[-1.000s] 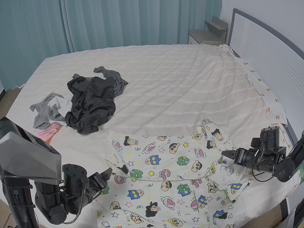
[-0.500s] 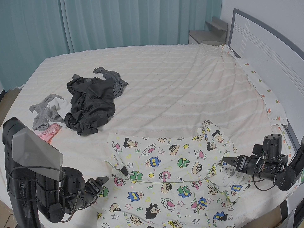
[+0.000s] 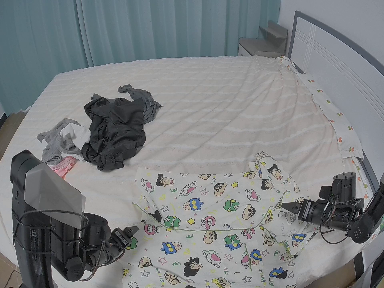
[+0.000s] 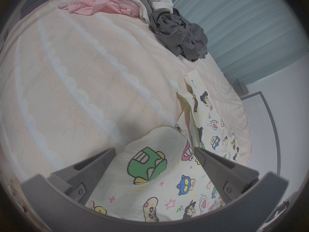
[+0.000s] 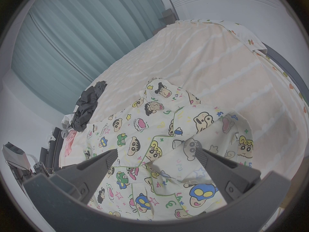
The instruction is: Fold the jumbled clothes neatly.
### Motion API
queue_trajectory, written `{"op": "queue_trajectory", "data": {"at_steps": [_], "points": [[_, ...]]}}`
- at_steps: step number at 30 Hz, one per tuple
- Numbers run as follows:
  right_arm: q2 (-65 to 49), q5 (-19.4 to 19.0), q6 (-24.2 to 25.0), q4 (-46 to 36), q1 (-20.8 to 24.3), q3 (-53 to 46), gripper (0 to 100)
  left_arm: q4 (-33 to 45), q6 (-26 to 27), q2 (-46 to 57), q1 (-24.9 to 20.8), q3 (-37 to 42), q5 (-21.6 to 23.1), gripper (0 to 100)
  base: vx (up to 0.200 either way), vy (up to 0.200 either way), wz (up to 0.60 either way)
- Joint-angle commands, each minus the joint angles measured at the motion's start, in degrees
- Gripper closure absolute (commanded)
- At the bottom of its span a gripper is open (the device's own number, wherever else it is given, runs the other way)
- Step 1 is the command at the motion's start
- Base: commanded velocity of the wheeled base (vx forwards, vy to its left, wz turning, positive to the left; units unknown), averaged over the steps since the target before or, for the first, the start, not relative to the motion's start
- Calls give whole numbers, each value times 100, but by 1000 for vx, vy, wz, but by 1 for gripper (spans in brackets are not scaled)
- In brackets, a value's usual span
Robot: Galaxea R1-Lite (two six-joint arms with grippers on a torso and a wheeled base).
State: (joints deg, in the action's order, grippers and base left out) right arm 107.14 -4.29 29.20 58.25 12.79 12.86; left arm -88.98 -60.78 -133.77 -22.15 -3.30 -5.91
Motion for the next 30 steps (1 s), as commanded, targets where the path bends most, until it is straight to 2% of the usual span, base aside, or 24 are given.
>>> {"op": "queue_trajectory", "data": {"at_steps": [1, 9, 13, 16, 23, 30], "points": [[-9, -2, -2, 2, 4, -29, 0, -102, 67, -141, -61, -21, -112, 100, 0, 0, 0], [-44, 7, -2, 11, 4, -73, 0, -102, 128, -202, -88, 5, -279, 100, 0, 0, 0], [-36, 7, -2, 90, 4, -108, 0, -102, 146, -167, -96, -12, -630, 100, 0, 0, 0], [8, 7, -2, 293, 4, -187, 0, -102, 488, 26, -105, 5, -947, 100, 0, 0, 0], [8, 7, 7, 416, 4, -258, 0, -102, 699, 756, -228, -92, -973, 100, 0, 0, 0], [0, -2, 7, 416, 4, -267, 0, -102, 1051, 861, -246, -285, -973, 100, 0, 0, 0]]}}
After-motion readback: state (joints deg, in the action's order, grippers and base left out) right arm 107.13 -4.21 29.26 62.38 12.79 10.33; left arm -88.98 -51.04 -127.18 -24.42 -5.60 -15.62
